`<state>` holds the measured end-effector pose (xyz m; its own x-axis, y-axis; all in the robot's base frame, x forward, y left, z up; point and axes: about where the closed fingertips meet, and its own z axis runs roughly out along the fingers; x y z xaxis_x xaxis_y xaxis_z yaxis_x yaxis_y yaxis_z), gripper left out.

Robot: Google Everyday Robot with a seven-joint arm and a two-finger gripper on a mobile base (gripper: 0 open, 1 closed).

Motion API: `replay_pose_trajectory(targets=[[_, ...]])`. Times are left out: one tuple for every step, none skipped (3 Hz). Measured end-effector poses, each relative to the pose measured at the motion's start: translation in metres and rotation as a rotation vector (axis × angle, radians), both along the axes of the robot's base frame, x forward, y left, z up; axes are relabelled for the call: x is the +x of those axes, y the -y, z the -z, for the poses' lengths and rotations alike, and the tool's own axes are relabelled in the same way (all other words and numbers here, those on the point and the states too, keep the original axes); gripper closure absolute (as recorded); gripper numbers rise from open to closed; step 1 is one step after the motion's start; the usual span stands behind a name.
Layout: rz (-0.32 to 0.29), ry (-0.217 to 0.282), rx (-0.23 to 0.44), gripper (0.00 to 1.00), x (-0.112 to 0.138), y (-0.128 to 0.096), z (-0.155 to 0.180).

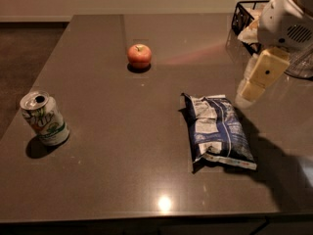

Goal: Move apple near 7up can

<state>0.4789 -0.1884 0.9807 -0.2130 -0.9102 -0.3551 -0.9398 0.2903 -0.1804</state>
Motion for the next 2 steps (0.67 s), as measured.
replay_pose_trajectory(targets=[[0.011, 0.000, 0.067, 0.00, 0.040, -0.031, -0.005], [0.052, 0.008, 0.091, 0.00, 0.080, -0.072, 0.002]])
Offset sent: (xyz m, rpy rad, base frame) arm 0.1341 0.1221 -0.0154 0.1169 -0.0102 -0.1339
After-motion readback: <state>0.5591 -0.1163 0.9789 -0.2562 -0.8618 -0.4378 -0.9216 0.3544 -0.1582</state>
